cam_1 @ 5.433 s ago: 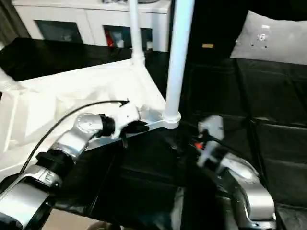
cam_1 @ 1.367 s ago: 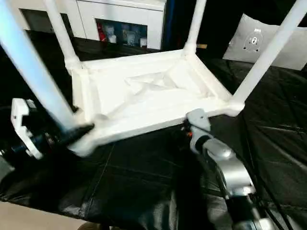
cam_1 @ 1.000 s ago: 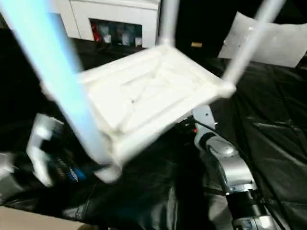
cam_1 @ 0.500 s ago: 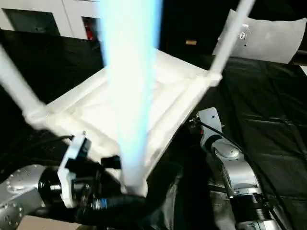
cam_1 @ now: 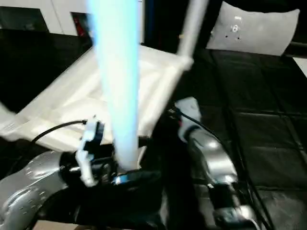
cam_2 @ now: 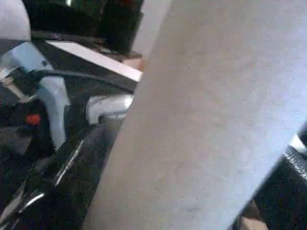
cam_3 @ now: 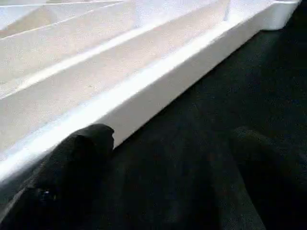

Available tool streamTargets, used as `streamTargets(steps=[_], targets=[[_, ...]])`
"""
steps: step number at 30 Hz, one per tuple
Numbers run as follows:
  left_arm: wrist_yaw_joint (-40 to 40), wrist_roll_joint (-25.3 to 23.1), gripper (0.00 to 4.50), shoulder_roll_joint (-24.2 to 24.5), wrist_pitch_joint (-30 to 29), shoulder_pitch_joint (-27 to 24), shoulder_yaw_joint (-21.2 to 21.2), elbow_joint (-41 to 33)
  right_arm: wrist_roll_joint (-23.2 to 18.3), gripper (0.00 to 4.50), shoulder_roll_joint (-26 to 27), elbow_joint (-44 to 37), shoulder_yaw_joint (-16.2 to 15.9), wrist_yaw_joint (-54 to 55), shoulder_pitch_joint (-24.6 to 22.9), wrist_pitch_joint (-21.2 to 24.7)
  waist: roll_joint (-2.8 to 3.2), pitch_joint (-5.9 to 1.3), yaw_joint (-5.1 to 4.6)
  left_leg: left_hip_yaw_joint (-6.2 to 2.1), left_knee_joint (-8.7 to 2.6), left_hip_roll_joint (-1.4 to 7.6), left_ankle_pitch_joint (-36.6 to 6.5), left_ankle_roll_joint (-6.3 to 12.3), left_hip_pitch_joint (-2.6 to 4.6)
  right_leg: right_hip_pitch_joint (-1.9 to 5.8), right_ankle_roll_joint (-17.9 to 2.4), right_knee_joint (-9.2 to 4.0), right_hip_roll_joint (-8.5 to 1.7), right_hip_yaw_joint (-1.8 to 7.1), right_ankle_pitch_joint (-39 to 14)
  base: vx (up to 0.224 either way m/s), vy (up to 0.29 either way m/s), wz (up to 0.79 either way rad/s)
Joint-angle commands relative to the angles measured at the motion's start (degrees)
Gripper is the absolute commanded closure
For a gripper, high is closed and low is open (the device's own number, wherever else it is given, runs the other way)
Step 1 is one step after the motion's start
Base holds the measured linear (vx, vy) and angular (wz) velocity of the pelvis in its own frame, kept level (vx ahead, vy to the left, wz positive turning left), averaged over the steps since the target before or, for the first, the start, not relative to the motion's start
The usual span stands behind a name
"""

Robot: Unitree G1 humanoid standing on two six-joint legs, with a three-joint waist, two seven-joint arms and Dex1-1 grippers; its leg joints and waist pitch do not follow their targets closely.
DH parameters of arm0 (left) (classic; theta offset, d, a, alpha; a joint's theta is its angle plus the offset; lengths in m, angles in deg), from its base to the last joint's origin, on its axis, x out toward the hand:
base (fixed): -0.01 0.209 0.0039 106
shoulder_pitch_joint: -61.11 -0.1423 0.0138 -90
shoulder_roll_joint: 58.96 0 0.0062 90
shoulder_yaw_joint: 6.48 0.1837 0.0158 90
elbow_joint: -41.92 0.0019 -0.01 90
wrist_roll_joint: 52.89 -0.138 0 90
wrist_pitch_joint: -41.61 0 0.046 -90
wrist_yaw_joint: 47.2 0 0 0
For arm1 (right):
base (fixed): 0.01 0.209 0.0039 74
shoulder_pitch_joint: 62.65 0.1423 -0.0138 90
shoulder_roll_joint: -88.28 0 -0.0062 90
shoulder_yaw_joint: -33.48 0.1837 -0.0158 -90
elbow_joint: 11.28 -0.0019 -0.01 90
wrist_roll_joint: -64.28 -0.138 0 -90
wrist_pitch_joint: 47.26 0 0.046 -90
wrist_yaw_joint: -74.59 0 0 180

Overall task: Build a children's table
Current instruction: Rotate table base

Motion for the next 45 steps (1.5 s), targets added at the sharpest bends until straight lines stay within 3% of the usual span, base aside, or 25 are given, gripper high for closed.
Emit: streamTargets(steps=[1, 2, 6, 7, 11, 13, 14, 17, 18, 19, 20, 22, 23, 24, 25, 28, 29, 33, 35, 36, 37, 38, 40, 41, 45], targets=[[0.49, -0.94, 0.0, -1.32, 1.2, 1.08, 2.65, 0.41, -0.15, 0.0, 2.12, 0.98, -2.43, -1.46, 2.06, -2.27, 0.43, -3.03, 0.83, -0.73, -4.29, 1.17, -15.59, 1.21, 0.11, 3.17, -4.73, -4.72, -3.0, 2.78, -28.13, 0.0, 0.0, 0.0], [0.74, -1.33, 0.0, -1.88, 1.52, 1.59, 2.89, 1.06, 0.15, 0.0, 2.48, 2.06, -2.42, -1.24, 2.85, -2.75, 0.48, -3.12, 0.86, -0.68, -4.4, 1.38, -13.64, 1.63, -0.26, 3.51, -6.64, -4.11, -2.96, 2.89, -23.33, 0.0, 0.0, 0.0], [3.13, -7.32, 0.0, -3.68, 6.07, 4.39, 3.86, 6.31, 1.16, 0.0, 3.29, 6.71, -1.28, 1.35, 5.33, -4.71, 0.66, -3.67, 1.29, -0.15, -4.01, 1.37, -7.66, 3.63, -0.04, 4.06, -11.89, -2.89, -2.85, 3.13, -11.49, 0.0, 0.0, 0.0], [4.45, -9.13, 0.0, -4.28, 7.6, 5.51, 3.49, 8.47, 1.22, 0.0, 3.14, 7.79, -0.66, 1.94, 5.61, -5.23, 0.33, -3.85, 1.42, -0.08, -3.9, 1.28, -6.82, 4.04, -0.11, 4.32, -12.13, -2.8, -2.9, 3.17, -10.39, 0.0, 0.0, 0.0], [6.41, -11.25, 0.0, -5.99, 10.77, 8.55, 2.0, 12.62, 0.9, 0.0, 1.29, 9.47, 2.11, 2.41, 4.63, -6.48, 0.41, -4.0, 2.37, 0.07, -3.87, 1.33, -4.28, 5.6, -0.01, 4.67, -13.72, -2.38, -2.99, 3.33, -7.26, 0.0, 0.0, 0.0], [6.16, -11.63, 0.0, -6.07, 11.5, 8.67, 2.24, 12.6, 0.81, 0.0, 0.15, 9.36, 3.6, 2.44, 3.67, -6.74, 0.58, -4.0, 2.92, 0.19, -3.84, 1.59, -4.42, 5.8, 0.23, 4.48, -14.36, -2.28, -2.93, 3.33, -7.13, 0.0, 0.0, 0.0], [6.11, -11.74, 0.0, -6.02, 11.63, 8.67, 2.31, 12.59, 0.75, 0.0, -0.15, 9.24, 3.91, 2.39, 3.41, -6.77, 0.91, -4.2, 3.12, 0.15, -3.8, 1.58, -4.37, 5.75, 0.25, 4.63, -14.44, -2.2, -2.96, 3.31, -7.21, 0.0, 0.0, 0.0], [5.17, -13.45, 0.0, -4.29, 12.29, 8.99, 2.64, 13.72, -0.31, 0.0, -3.53, 6.35, 5.79, 0.14, 0.37, -7.37, 0.69, -4.11, 3.8, 0.32, -3.84, 1.62, -6.04, 5.3, 0.46, 4.47, -13.87, -2.56, -2.85, 3.34, -9.31, 0.0, 0.0, 0.0], [3.78, -13.27, 0.0, -3.34, 12.38, 8.98, 2.62, 14.03, -0.7, 0.0, -4.27, 5.35, 6.09, -0.57, -0.34, -7.32, 0.98, -4.3, 3.93, 0.25, -3.81, 1.51, -6.34, 5.09, 0.33, 4.72, -13.83, -2.5, -2.89, 3.27, -10.04, 0.0, 0.0, 0.0], [1.46, -12.78, 0.0, -1.6, 12.15, 8.97, 2.6, 14.27, -1.3, 0.0, -5.46, 3.65, 6.32, -2.2, -1.34, -7.36, 0.74, -4.3, 4.04, 0.32, -3.79, 1.39, -7.16, 4.91, 0.34, 4.66, -13.01, -2.88, -2.9, 3.23, -11.95, 0.0, 0.0, 0.0], [-1.69, -12.35, 0.0, 0.92, 11.99, 8.79, 2.7, 14.41, -2.05, 0.0, -6.86, 1.35, 6.5, -4.3, -2.57, -7.14, 1.02, -4.6, 4.11, 0.12, -3.79, 1.24, -7.58, 4.54, 0.15, 4.96, -11.78, -2.92, -2.99, 3.13, -14.61, 0.0, 0.0, 0.0], [-3.73, -12.1, 0.0, 2.59, 11.94, 8.66, 2.8, 14.5, -2.48, 0.0, -7.72, -0.14, 6.65, -5.74, -3.34, -6.97, 0.82, -4.58, 4.22, 0.15, -3.77, 1.24, -7.61, 4.66, 0.27, 4.81, -10.96, -3.15, -2.96, 3.17, -15.34, 0.0, 0.0, 0.0], [-8.68, -12.05, 0.0, 7.2, 11.63, 8.26, 3.06, 15.06, -3.76, 0.0, -9.77, -4.1, 7.02, -8.99, -5.19, -6.23, 1.26, -4.78, 4.11, 0.04, -3.77, 1.21, -7.21, 4.54, 0.09, 4.97, -11.09, -2.98, -2.95, 3.11, -15.74, 0.0, 0.0, 0.0], [-10.32, -12.16, 0.0, 8.81, 11.4, 8.33, 3.05, 15.69, -4.37, 0.0, -10.53, -5.48, 7.16, -10.17, -5.79, -5.64, 1.43, -4.99, 4.27, 0.19, -3.64, 1.28, -7.38, 4.7, 0.58, 4.68, -10.88, -3.21, -2.88, 3.15, -15.97, 0.0, 0.0, 0.0], [-12.3, -12.52, 0.0, 10.83, 11.5, 8.51, 3.06, 16.75, -5.19, 0.0, -11.58, -7.2, 7.37, -11.75, -6.6, -4.93, 1.49, -5.08, 4.21, 0.12, -3.66, 1.13, -7.05, 5.04, 0.32, 4.89, -11.1, -3.13, -2.68, 3.08, -15.99, 0.0, 0.0, 0.0], [-13.91, -13.47, 0.18, 12.52, 13.01, 9.12, 2.6, 19.2, -6.03, 0.0, -12.94, -8.97, 7.37, -13.72, -7.65, -4.39, 1.85, -4.8, 4.36, 0.27, -3.7, 1.11, -9.51, 4.69, 0.72, 4.37, -10.18, -3.93, -2.62, 2.86, -21.6, 0.0, 0.0, 0.0], [-15.25, -15.12, 0.29, 14.08, 15.55, 10.14, 2.13, 22.64, -6.71, 0.0, -14.47, -10.78, 7.11, -15.76, -8.83, -3.93, 1.9, -4.96, 4.46, 0.18, -3.67, 1.23, -10.38, 3.68, 0.89, 4.44, -9.82, -3.97, -2.84, 2.87, -24.05, 0.0, 0.0, 0.0], [-16.8, -20.35, 0.62, 17.7, 20.42, 12.18, 3.44, 28.69, -8.18, 0.0, -17.43, -14.78, 6.33, -20.57, -11.29, -2.69, 1.64, -5.7, 5.04, -0.08, -3.64, 1.18, -10.15, 3.24, 1.06, 4.87, -8.16, -3.88, -2.75, 2.91, -23.96, 0.0, 0.0, 0.0], [-16.9, -22.06, 0.82, 18.34, 21.8, 13.22, 4.08, 30.86, -9.24, 0.0, -19.16, -17.12, 5.65, -23.69, -12.43, -1.79, 1.76, -5.72, 5.16, -0.07, -3.63, 1.23, -9.81, 3.42, 1.05, 4.81, -8.38, -3.84, -2.79, 2.94, -23.54, 0.0, 0.0, 0.0], [-16.97, -22.4, 0.92, 18.38, 22.3, 13.3, 4.23, 31.3, -9.53, 0.0, -19.68, -18.09, 5.43, -24.5, -13.05, -1.51, 1.22, -6.13, 5.24, -0.08, -3.54, 1.33, -8.87, 3.66, 0.94, 5.06, -8.71, -3.57, -2.88, 2.98, -22.31, 0.0, 0.0, 0.0], [-17.19, -23.33, 0.92, 18.33, 23.7, 13.62, 4.83, 32.16, -9.89, 0.0, -20.17, -18.96, 5.05, -25.51, -13.56, -1.3, 1.45, -6.21, 5.38, -0.1, -3.48, 1.42, -8.18, 3.73, 0.95, 5.02, -9.09, -3.37, -3.04, 3.06, -21.27, 0.0, 0.0, 0.0], [-17.62, -24.36, 1.0, 18.22, 25.32, 13.79, 5.31, 33.05, -10.26, 0.0, -20.61, -19.93, 4.73, -26.43, -14.2, -1.09, 1.07, -6.38, 5.43, -0.06, -3.45, 1.52, -7.41, 4.04, 0.77, 5.06, -9.74, -3.23, -3.12, 3.05, -20.2, 0.0, 0.0, 0.0], [-17.9, -25.08, 1.15, 17.16, 27.15, 14.32, 5.63, 34.97, -10.81, 0.0, -21.33, -21.71, 3.76, -28.41, -15.78, -0.98, 0.71, -6.93, 5.58, 0.0, -3.24, 1.53, -6.2, 4.33, 0.75, 5.25, -10.01, -2.82, -3.23, 3.14, -18.47, 0.0, 0.0, 0.0], [-17.87, -24.83, 1.25, 16.13, 27.91, 14.68, 5.32, 36.33, -11.19, 0.0, -21.86, -23.44, 3.14, -29.72, -17.33, -0.82, 0.97, -7.05, 5.83, 0.08, -3.17, 1.6, -5.89, 4.37, 0.81, 5.07, -10.38, -2.86, -3.34, 3.22, -17.72, 0.0, 0.0, 0.0], [-19.51, -24.55, 1.51, 15.66, 29.56, 14.31, 5.4, 36.9, -13.08, 0.0, -23.36, -27.7, 2.27, -32.48, -20.6, 0.47, 0.63, -7.49, 6.37, 0.07, -3.26, 1.57, -7.96, 3.94, 0.81, 5.15, -9.16, -3.26, -3.25, 3.05, -19.96, 0.0, 0.0, 0.0]])
